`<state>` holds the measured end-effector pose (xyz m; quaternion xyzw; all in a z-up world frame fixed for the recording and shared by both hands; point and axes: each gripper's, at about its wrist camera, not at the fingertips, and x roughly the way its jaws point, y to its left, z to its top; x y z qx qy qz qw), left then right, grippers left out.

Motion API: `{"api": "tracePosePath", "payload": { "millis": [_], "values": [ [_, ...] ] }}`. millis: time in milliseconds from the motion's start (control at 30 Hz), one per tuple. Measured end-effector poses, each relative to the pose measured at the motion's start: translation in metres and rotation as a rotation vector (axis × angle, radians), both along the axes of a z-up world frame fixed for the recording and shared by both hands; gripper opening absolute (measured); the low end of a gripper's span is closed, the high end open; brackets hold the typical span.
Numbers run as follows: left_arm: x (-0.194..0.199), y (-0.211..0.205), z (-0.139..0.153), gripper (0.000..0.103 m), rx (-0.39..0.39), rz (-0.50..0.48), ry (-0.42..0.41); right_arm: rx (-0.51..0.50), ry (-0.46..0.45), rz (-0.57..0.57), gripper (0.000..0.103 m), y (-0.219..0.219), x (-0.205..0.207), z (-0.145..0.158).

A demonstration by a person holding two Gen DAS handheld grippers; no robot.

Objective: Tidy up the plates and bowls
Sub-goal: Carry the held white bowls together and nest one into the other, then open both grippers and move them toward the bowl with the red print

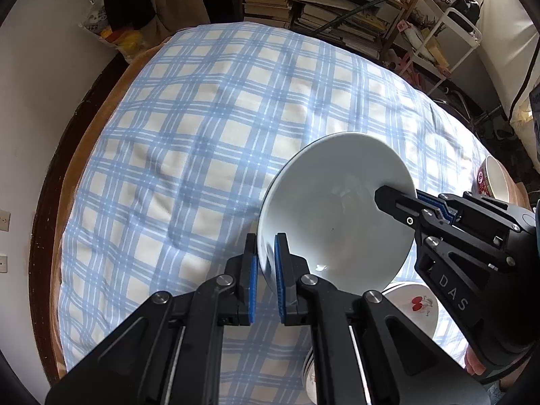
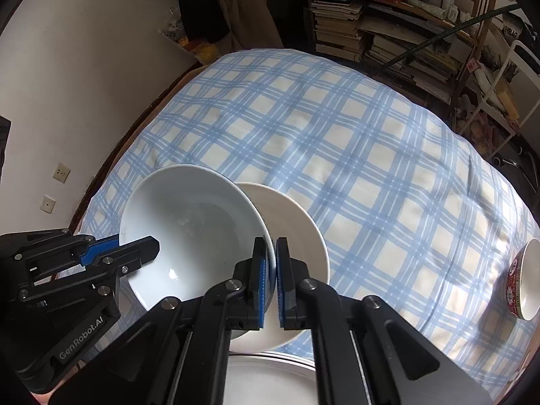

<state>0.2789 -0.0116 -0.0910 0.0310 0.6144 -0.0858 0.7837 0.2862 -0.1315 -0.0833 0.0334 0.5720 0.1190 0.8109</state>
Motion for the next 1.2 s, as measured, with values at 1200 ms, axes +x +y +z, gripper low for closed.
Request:
{"api": "tracePosePath", "payload": {
  "millis": [1200],
  "values": [
    [0.002,-0.019,0.004,0.016,0.052,0.011,-0.041,0.024,-0.033,-0.1,0.02,-0.046,-0.01,0.007]
  ]
}}
